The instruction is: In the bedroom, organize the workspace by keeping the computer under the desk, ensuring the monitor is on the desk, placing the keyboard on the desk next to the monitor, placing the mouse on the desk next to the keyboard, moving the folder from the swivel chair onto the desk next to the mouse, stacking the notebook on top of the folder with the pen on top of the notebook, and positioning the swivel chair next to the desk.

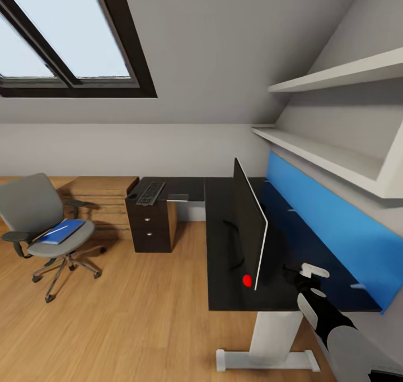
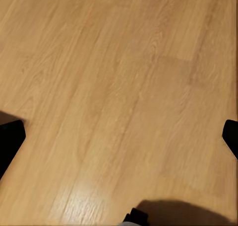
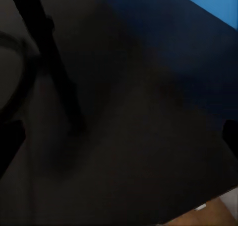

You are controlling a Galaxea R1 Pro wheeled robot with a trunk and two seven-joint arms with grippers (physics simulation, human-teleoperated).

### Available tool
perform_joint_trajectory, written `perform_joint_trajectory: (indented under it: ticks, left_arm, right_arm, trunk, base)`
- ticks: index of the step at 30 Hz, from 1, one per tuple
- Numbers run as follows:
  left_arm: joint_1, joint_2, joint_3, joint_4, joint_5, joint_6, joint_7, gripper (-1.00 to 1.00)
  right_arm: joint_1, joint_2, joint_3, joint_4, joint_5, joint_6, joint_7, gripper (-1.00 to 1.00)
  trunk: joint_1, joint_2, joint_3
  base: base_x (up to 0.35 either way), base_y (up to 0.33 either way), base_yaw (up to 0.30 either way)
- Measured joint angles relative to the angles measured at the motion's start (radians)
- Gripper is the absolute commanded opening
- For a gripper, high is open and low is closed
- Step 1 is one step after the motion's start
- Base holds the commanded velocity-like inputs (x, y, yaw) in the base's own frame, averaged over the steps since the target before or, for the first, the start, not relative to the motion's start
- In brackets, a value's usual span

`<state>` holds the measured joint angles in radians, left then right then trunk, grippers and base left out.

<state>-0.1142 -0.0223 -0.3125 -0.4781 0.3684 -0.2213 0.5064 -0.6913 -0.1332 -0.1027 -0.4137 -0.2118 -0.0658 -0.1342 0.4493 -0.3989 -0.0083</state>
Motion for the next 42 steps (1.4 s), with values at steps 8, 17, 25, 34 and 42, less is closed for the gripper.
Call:
perform_joint_trajectory:
  ticks: [8,17,25,34,42]
  left_arm:
    - [0.0,-0.001,0.0,0.002,0.0,-0.034,-0.001,1.0]
    - [0.0,0.0,0.0,0.003,0.0,-0.042,-0.001,1.0]
    - [0.0,0.0,0.0,0.002,0.0,-0.043,0.0,1.0]
    - [0.0,0.0,0.0,0.002,0.0,-0.043,0.0,1.0]
    - [0.0,0.0,0.0,0.003,0.0,-0.043,-0.001,1.0]
  right_arm:
    - [0.0,-0.001,0.001,0.001,0.0,0.0,0.0,1.0]
    - [0.0,0.014,0.002,0.004,-0.001,0.0,-0.001,1.0]
    - [0.0,0.03,0.002,0.006,-0.001,0.0,-0.002,1.0]
    - [0.0,0.032,0.001,0.007,-0.001,0.0,-0.005,1.0]
    - [0.0,0.032,0.001,0.007,-0.001,0.0,-0.005,1.0]
  trunk:
    - [0.0,0.0,0.0]
    - [0.0,0.0,0.0]
    - [0.0,0.0,0.0]
    - [0.0,0.0,0.0]
    - [0.0,0.0,0.0]
  base:
    - [0.147,-0.021,0.0]
    - [0.106,-0.001,0.003]
    - [0.005,0.0,0.206]
    - [0.0,0.0,0.267]
    - [0.0,0.0,0.274]
